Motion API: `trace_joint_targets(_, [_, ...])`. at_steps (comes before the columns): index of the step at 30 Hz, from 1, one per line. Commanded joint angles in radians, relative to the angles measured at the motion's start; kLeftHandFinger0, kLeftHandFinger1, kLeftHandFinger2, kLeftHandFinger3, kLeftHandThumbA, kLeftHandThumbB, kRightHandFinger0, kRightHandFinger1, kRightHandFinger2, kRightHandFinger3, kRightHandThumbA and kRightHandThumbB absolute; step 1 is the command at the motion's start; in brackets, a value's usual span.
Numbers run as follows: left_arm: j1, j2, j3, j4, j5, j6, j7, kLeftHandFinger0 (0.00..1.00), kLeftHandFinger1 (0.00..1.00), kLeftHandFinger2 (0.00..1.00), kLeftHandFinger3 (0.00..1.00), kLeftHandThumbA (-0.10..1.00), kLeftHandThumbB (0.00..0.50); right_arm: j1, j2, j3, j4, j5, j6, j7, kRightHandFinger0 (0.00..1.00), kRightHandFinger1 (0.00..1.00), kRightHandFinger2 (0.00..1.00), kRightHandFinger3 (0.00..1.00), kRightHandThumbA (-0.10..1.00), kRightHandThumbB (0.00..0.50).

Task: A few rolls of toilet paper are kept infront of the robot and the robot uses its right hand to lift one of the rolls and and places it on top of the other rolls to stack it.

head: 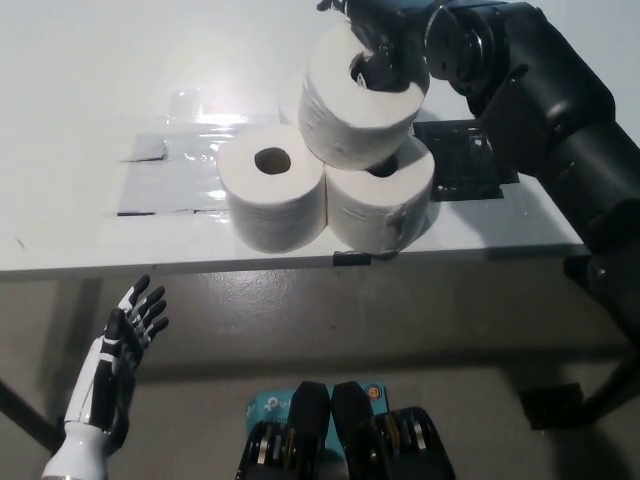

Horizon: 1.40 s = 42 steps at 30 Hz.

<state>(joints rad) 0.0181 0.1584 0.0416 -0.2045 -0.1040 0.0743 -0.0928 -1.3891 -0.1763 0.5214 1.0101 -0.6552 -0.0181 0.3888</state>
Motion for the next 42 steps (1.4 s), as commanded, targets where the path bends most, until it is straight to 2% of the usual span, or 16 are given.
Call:
trace_joint_targets(1, [-0.014, 0.019, -0.005, -0.033, 0.002, -0.012, -0.021, 1.0, 1.0, 1.0, 1.0, 1.0, 0.324, -0.119, 0.009, -0.02, -0.003, 0.006, -0.069, -0.104, 1.0, 1.0, 1.0, 1.0, 0.78, 0.41])
trace_joint_targets(5, [-0.013, 0.02, -0.007, -0.039, 0.005, -0.007, -0.021, 1.0, 1.0, 1.0, 1.0, 1.0, 0.331, -0.147, 0.01, -0.025, 0.019, 0.009, -0.083, -0.122, 1.0, 1.0, 1.0, 1.0, 0.78, 0.412])
trace_joint_targets(10, [-0.013, 0.021, -0.007, -0.035, 0.006, -0.015, -0.022, 1.0, 1.0, 1.0, 1.0, 1.0, 0.299, -0.188, 0.005, -0.033, 0.046, 0.023, -0.109, -0.125, 1.0, 1.0, 1.0, 1.0, 0.77, 0.406])
trace_joint_targets(18, [-0.017, 0.025, -0.006, -0.034, 0.001, -0.01, -0.026, 1.0, 1.0, 1.0, 1.0, 1.0, 0.306, -0.243, -0.016, -0.078, 0.04, 0.05, -0.096, -0.119, 1.0, 1.0, 1.0, 1.0, 0.82, 0.42])
trace_joint_targets(19, [-0.017, 0.024, -0.004, -0.034, -0.004, -0.013, -0.028, 1.0, 1.0, 1.0, 1.0, 1.0, 0.265, -0.245, -0.037, -0.098, 0.004, 0.061, -0.085, -0.109, 1.0, 1.0, 1.0, 1.0, 0.83, 0.401])
trace_joint_targets(21, [-0.017, 0.021, -0.002, -0.033, -0.007, -0.016, -0.03, 1.0, 1.0, 1.0, 1.0, 1.0, 0.259, -0.236, -0.069, -0.13, -0.07, 0.074, -0.065, -0.088, 1.0, 1.0, 1.0, 1.0, 0.83, 0.382])
trace_joint_targets(22, [-0.017, 0.021, -0.001, -0.033, -0.007, -0.016, -0.029, 1.0, 1.0, 1.0, 1.0, 1.0, 0.26, -0.232, -0.076, -0.138, -0.089, 0.077, -0.06, -0.083, 1.0, 1.0, 1.0, 1.0, 0.99, 0.356])
trace_joint_targets(23, [-0.027, 0.017, -0.001, -0.032, 0.0, -0.01, -0.023, 1.0, 1.0, 1.0, 1.0, 1.0, 0.299, -0.21, -0.128, -0.181, -0.193, 0.097, -0.047, -0.073, 1.0, 1.0, 1.0, 1.0, 0.86, 0.359])
trace_joint_targets(25, [-0.048, 0.015, -0.001, -0.021, -0.002, -0.006, -0.022, 1.0, 1.0, 1.0, 1.0, 1.0, 0.279, -0.176, -0.193, -0.239, -0.345, 0.119, -0.004, -0.039, 1.0, 1.0, 1.0, 1.0, 0.87, 0.345])
trace_joint_targets(27, [-0.076, 0.019, 0.003, -0.014, -0.006, 0.0, -0.023, 1.0, 1.0, 1.0, 1.0, 1.0, 0.223, -0.129, -0.262, -0.315, -0.509, 0.158, 0.029, -0.018, 1.0, 1.0, 1.0, 1.0, 0.9, 0.353])
trace_joint_targets(30, [-0.111, 0.027, 0.007, -0.004, -0.001, 0.009, -0.021, 1.0, 1.0, 1.0, 1.0, 1.0, 0.262, -0.063, -0.35, -0.428, -0.703, 0.241, 0.087, 0.037, 1.0, 1.0, 1.0, 1.0, 0.9, 0.364])
trace_joint_targets(31, [-0.118, 0.028, 0.004, -0.002, 0.005, 0.008, -0.021, 1.0, 1.0, 1.0, 1.0, 1.0, 0.266, -0.023, -0.387, -0.473, -0.784, 0.275, 0.096, 0.05, 1.0, 1.0, 1.0, 1.0, 0.92, 0.333])
trace_joint_targets(34, [-0.136, 0.028, -0.002, 0.006, 0.008, 0.011, -0.026, 1.0, 1.0, 1.0, 1.0, 1.0, 0.243, 0.091, -0.477, -0.597, -0.977, 0.396, 0.128, 0.087, 1.0, 1.0, 1.0, 1.0, 0.92, 0.29])
trace_joint_targets(37, [-0.15, 0.028, -0.004, 0.009, 0.005, 0.017, -0.029, 1.0, 1.0, 1.0, 1.0, 1.0, 0.246, 0.204, -0.551, -0.704, -1.166, 0.465, 0.213, 0.121, 1.0, 1.0, 1.0, 1.0, 0.94, 0.302])
trace_joint_targets(40, [-0.167, 0.032, -0.002, 0.007, 0.007, 0.035, -0.028, 1.0, 1.0, 1.0, 1.0, 1.0, 0.251, 0.313, -0.582, -0.827, -1.37, 0.533, 0.323, 0.117, 1.0, 1.0, 1.0, 1.0, 0.91, 0.303])
trace_joint_targets(42, [-0.163, 0.034, -0.007, 0.012, 0.018, 0.031, -0.028, 1.0, 1.0, 1.0, 1.0, 1.0, 0.284, 0.378, -0.595, -0.901, -1.496, 0.561, 0.38, 0.1, 1.0, 1.0, 1.0, 1.0, 0.89, 0.291])
